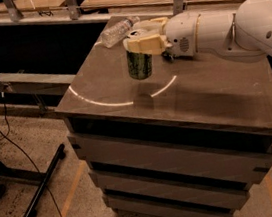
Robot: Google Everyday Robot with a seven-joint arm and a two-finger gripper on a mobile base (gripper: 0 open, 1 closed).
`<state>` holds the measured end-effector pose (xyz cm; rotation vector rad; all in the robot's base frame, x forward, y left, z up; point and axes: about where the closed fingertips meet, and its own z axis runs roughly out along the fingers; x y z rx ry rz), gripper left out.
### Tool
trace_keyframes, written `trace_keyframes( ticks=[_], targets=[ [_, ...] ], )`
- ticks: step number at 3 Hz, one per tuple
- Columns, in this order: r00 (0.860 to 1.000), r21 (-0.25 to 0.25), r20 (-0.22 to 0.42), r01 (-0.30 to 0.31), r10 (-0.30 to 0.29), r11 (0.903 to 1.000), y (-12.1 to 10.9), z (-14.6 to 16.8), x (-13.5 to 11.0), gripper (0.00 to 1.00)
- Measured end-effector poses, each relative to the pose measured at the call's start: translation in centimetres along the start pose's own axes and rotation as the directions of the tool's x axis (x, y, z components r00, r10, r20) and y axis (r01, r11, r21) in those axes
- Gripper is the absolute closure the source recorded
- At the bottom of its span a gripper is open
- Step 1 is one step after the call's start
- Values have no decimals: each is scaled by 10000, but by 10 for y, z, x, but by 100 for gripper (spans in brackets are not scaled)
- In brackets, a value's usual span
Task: Place green can upright
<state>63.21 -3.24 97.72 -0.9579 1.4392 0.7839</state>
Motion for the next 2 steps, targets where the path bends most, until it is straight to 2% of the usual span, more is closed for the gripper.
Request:
trace_keyframes(
  ticks=[1,2],
  targets=[
    [9992,-130,123,382,-380,9992,11,9,12,88],
    [9970,-400,305,728,-716,9965,22,16,18,64]
  ],
)
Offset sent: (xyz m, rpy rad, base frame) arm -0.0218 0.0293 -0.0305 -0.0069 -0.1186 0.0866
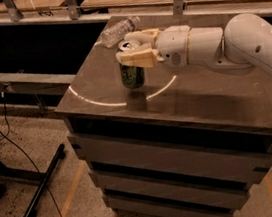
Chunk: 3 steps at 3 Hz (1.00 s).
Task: Place green can upright
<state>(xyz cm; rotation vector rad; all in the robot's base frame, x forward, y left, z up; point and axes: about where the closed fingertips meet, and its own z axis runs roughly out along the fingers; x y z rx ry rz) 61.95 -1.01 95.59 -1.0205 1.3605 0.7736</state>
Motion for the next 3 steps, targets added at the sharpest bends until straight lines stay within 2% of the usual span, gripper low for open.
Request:
trace_keyframes(
  ticks=[2,3],
  targets=[
    [9990,-539,250,387,-374,9978,32,8,4,17],
    [9988,-884,293,420,-395,9952,46,15,10,0]
  ],
)
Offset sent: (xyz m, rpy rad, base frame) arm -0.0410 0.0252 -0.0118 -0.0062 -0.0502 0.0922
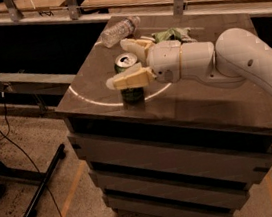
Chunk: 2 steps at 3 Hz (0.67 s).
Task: Place green can upright
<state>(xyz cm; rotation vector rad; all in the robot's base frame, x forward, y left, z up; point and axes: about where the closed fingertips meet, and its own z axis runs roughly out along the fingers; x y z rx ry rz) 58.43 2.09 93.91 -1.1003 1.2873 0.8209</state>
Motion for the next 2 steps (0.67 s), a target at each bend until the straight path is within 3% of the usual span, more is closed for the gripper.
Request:
trace_keyframes(
  ticks=[2],
  targets=[
    [9979,-473,-466,-472,450,9978,12,9,20,0]
  ],
)
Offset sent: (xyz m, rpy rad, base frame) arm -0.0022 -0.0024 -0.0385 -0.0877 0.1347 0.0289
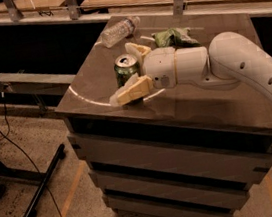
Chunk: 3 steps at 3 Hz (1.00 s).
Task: Place green can upright
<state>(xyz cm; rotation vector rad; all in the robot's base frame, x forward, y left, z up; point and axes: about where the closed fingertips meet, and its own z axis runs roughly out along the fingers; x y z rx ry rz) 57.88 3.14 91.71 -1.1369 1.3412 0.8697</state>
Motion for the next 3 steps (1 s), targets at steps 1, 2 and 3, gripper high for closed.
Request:
trace_keyframes(
  ticks=[1,2,3],
  targets=[
    [9963,44,-717,-471,473,9989,-6,-19,9,0],
    [9693,607,-1741,-1656,1738,9843,-19,-64,32,0],
    [9577,780,-1912,-2034,2149,9760,-22,-74,41,0]
  ],
)
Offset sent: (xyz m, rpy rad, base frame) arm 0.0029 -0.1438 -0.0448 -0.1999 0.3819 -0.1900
